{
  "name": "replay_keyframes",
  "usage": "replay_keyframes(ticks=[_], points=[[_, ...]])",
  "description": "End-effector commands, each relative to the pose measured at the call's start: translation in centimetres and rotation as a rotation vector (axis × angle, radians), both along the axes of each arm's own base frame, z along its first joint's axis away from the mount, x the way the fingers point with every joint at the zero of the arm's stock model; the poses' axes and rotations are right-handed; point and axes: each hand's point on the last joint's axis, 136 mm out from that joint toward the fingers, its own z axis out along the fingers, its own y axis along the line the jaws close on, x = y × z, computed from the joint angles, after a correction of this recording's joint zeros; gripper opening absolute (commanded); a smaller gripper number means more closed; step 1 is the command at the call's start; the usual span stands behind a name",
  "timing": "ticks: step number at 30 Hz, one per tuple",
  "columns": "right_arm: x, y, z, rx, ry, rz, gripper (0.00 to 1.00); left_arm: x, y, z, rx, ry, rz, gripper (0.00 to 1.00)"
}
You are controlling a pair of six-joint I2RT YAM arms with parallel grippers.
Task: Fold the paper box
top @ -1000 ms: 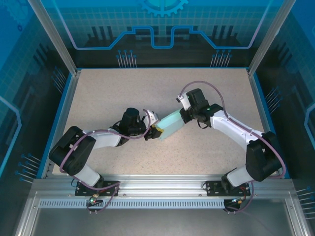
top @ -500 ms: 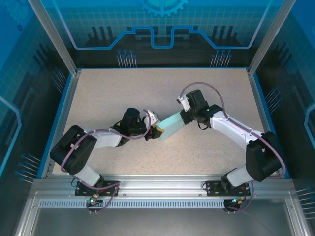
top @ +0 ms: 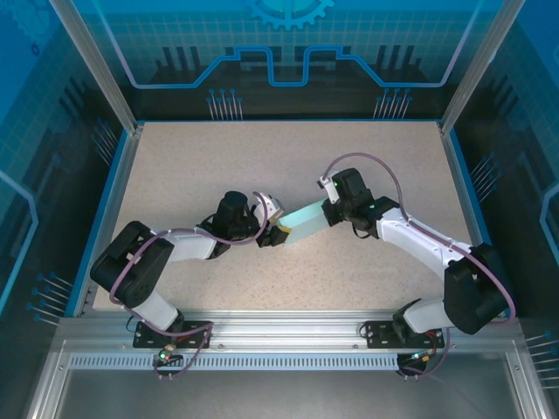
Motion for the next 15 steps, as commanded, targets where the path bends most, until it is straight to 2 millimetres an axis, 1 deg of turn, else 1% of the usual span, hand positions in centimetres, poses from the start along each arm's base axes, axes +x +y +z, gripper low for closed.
replay_keyframes(ticks=[1, 4, 7, 9, 12, 15], points=[[-0.9, -0.3, 0.0, -0.016, 0.005, -0.067, 0.00, 1.1, 0.3, 1.6, -0.027, 0.006, 0.067, 0.68], [-1.0, -0.3, 0.1, -0.028, -0.001, -0.098, 0.00, 0.7, 0.8, 2.5, -0.041, 0.032, 0.102, 0.72], [-1.2, -0.2, 0.3, -0.032, -0.004, -0.121, 0.00, 0.0, 1.5, 3.4, -0.025, 0.065, 0.154, 0.72], [-1.3, -0.1, 0.5, -0.035, -0.006, -0.129, 0.00, -0.5, 2.0, 3.8, 0.027, 0.085, 0.208, 0.73], [-1.3, 0.2, 0.7, -0.038, -0.006, -0.130, 0.00, -1.1, 2.4, 4.4, 0.096, 0.118, 0.278, 0.72], [-1.2, 0.4, 0.8, -0.038, -0.007, -0.129, 0.00, -1.4, 2.7, 4.5, 0.153, 0.168, 0.342, 0.68]])
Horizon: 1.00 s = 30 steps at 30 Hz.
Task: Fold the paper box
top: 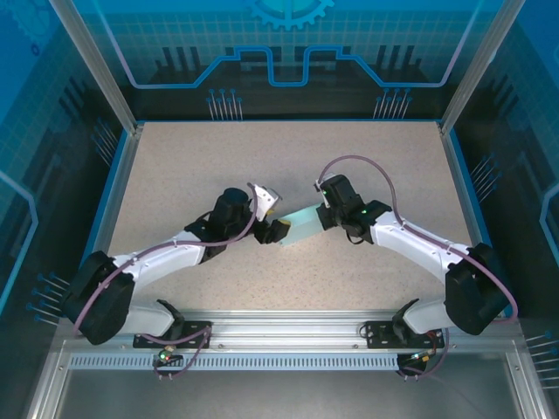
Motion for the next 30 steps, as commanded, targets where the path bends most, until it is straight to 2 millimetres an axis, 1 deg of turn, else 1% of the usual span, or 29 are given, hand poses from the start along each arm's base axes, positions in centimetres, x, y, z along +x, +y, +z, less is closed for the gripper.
replay_keyframes(ticks=[1, 5, 11, 14, 18, 26, 30], points=[[-0.1, 0.1, 0.7, -0.007, -0.003, -0.022, 0.00, -0.3, 2.1, -1.5, 0.123, 0.122, 0.142, 0.67], [-0.1, 0.2, 0.9, -0.006, -0.004, -0.021, 0.00, -0.4, 2.1, -1.4, 0.184, 0.171, 0.185, 0.60], [-0.1, 0.1, 1.1, -0.008, -0.006, -0.022, 0.00, -0.8, 1.7, -1.5, 0.217, 0.227, 0.179, 0.41], [0.0, 0.1, 1.3, -0.007, -0.009, -0.022, 0.00, -1.0, 1.5, -1.9, 0.234, 0.249, 0.171, 0.34], [0.0, 0.2, 1.2, -0.010, -0.007, -0.022, 0.00, -0.7, 1.4, -2.0, 0.239, 0.245, 0.167, 0.27], [-0.1, 0.1, 1.0, -0.004, -0.001, -0.029, 0.00, -0.1, 1.1, -2.4, 0.264, 0.252, 0.172, 0.17], [-0.5, 0.2, 0.8, 0.001, 0.008, -0.036, 0.00, 0.4, 0.9, -1.8, 0.225, 0.282, 0.216, 0.11]])
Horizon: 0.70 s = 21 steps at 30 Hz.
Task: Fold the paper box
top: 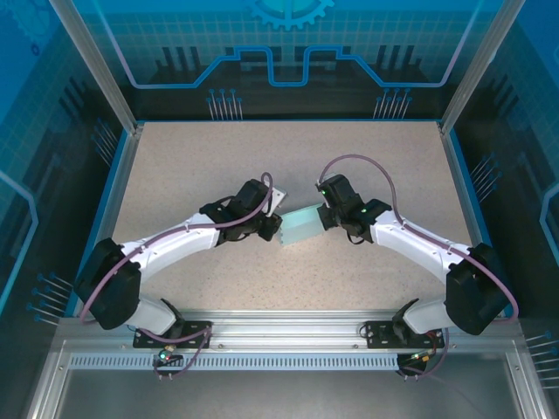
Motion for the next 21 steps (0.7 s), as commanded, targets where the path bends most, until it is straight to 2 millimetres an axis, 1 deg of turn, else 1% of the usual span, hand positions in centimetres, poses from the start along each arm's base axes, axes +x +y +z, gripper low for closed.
replay_keyframes(ticks=[1, 6, 9, 11, 14, 18, 21], points=[[-0.3, 0.7, 0.6, 0.017, -0.006, -0.005, 0.00, 0.5, -0.6, 1.0, -0.040, 0.026, 0.051, 0.10], [-0.9, 0.8, 0.3, 0.033, 0.003, -0.019, 0.00, 0.8, -1.4, 1.4, -0.127, 0.109, 0.157, 0.03], [-1.4, 0.8, 0.2, 0.027, -0.002, -0.027, 0.00, 0.7, -2.4, 1.9, -0.217, 0.165, 0.200, 0.00], [-1.6, 0.9, 0.2, 0.030, -0.003, -0.029, 0.00, 0.8, -3.0, 2.3, -0.283, 0.195, 0.237, 0.00], [-1.9, 1.0, 0.1, 0.034, -0.004, -0.031, 0.00, 1.0, -3.5, 2.2, -0.352, 0.242, 0.301, 0.00], [-2.1, 1.1, -0.2, 0.044, -0.003, -0.034, 0.00, 1.1, -3.8, 1.9, -0.406, 0.276, 0.361, 0.00], [-2.3, 1.1, -0.4, 0.048, -0.001, -0.034, 0.00, 1.0, -3.8, 1.6, -0.415, 0.276, 0.388, 0.00]])
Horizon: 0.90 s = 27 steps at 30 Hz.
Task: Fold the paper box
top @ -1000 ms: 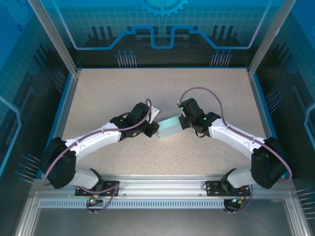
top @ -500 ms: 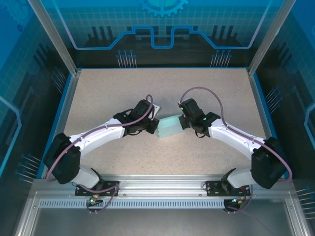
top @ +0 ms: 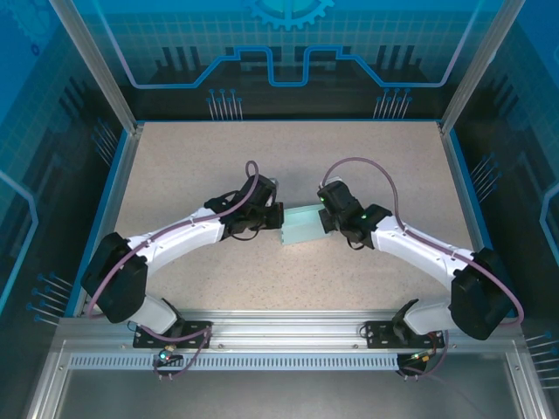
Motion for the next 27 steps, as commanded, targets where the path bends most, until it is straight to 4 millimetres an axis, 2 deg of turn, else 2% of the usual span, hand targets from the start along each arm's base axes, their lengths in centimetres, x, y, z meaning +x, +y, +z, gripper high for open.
replay_keyframes(ticks=[1, 8, 14, 16, 20, 23, 27], points=[[-1.2, 1.7, -0.5, 0.048, 0.022, 0.051, 0.00, -0.1, -2.6, 1.2, -0.146, 0.015, 0.012, 0.00], [-1.4, 1.4, -0.8, 0.032, 0.024, 0.045, 0.00, -0.6, -2.5, -0.1, -0.096, 0.008, 0.020, 0.00], [-1.4, 1.0, -0.1, 0.028, 0.001, 0.039, 0.00, -1.2, -1.7, -1.0, -0.053, -0.017, 0.031, 0.00], [-1.9, 0.8, -1.1, 0.017, 0.015, 0.050, 0.00, -1.5, -1.6, -1.3, -0.021, -0.047, 0.021, 0.00], [-2.3, 0.4, -1.8, 0.008, 0.011, 0.066, 0.00, -2.4, -1.5, -3.0, 0.056, -0.094, -0.012, 0.00], [-2.8, 0.4, -2.3, 0.013, 0.014, 0.086, 0.00, -2.9, -1.1, -3.6, 0.118, -0.156, -0.031, 0.00], [-3.2, 0.6, -1.1, 0.038, -0.001, 0.117, 0.02, -3.1, -1.1, -4.0, 0.173, -0.227, -0.072, 0.00]])
